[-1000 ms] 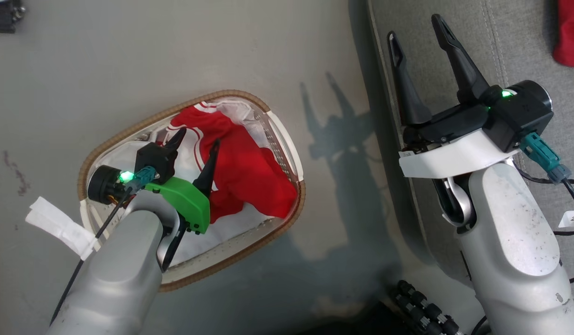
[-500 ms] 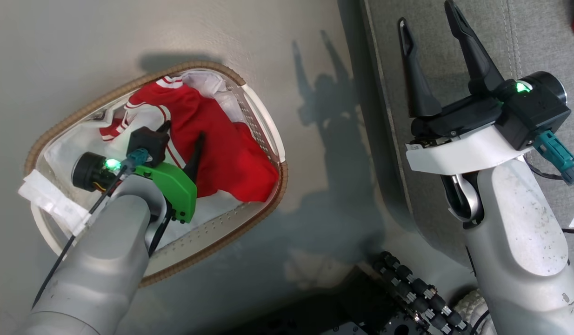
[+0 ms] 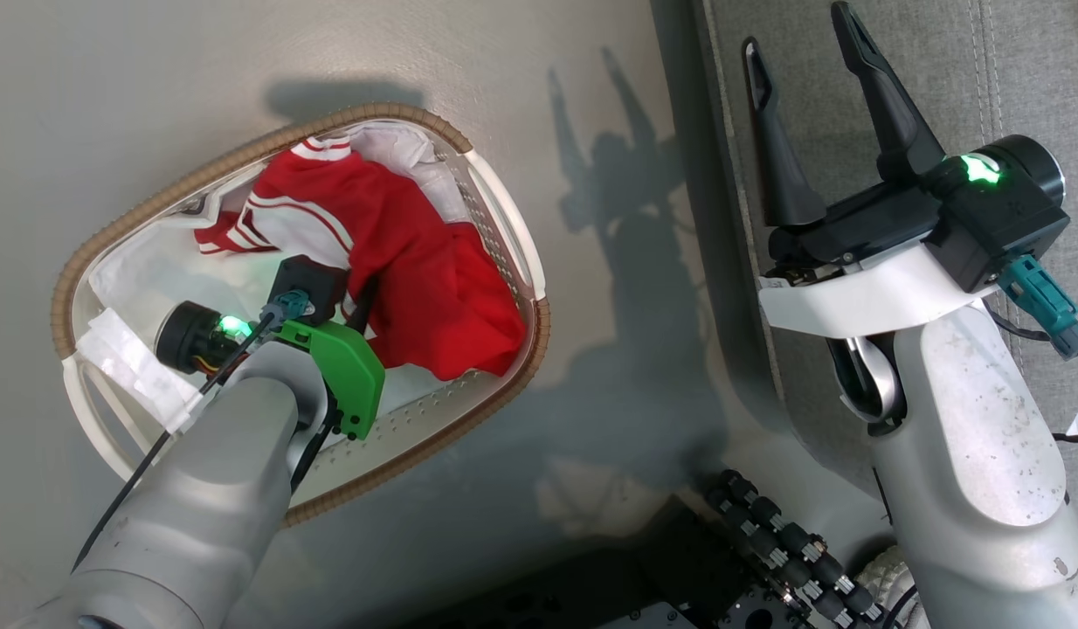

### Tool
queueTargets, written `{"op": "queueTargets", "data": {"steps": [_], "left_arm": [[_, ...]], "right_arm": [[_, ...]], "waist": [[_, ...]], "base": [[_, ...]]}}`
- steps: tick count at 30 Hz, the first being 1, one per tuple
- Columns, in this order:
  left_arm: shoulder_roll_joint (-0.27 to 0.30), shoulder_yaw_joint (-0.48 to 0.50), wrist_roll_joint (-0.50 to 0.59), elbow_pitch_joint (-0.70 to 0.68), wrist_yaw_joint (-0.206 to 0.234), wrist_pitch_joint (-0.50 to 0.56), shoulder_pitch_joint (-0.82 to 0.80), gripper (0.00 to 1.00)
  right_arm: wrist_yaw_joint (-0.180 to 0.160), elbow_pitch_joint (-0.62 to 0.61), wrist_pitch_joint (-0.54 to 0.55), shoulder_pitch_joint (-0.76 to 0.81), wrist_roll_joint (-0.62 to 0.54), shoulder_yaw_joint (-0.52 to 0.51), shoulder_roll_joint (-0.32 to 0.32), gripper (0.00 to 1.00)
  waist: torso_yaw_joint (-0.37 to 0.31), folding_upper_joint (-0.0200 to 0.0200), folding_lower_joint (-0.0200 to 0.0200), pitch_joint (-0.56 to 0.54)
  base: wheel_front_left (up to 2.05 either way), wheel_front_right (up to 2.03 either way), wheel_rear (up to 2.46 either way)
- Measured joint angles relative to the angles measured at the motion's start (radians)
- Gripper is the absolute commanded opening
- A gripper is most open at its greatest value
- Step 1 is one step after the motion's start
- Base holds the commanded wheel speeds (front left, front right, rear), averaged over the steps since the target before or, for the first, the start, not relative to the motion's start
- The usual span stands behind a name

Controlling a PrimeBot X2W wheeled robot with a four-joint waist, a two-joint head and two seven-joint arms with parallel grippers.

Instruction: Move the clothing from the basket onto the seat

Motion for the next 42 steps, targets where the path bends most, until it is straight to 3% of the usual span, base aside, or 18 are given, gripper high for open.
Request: {"op": "queueTargets", "data": {"steps": [11,18,42], "left_arm": [[0.013,-0.046,-0.121,-0.026,0.0,-0.016,0.018,0.0],[0.015,0.02,-0.133,-0.115,0.0,-0.02,0.12,0.0],[-0.052,0.384,0.125,-0.474,0.0,-0.022,0.469,0.0]], "right_arm": [[0.0,0.034,0.0,-0.02,0.017,0.015,0.0,1.0],[0.0,0.09,0.0,-0.015,0.014,0.018,0.0,1.0],[0.0,0.278,0.0,0.209,-0.004,-0.009,0.001,1.0]], "waist": [[-0.015,0.0,-0.0001,-0.046],[-0.008,0.0,-0.0001,-0.134],[0.138,0.0,-0.0002,-0.553]], "base": [[0.0,0.0,0.0],[0.0,0.0,0.0],[0.0,0.0,0.0]]}}
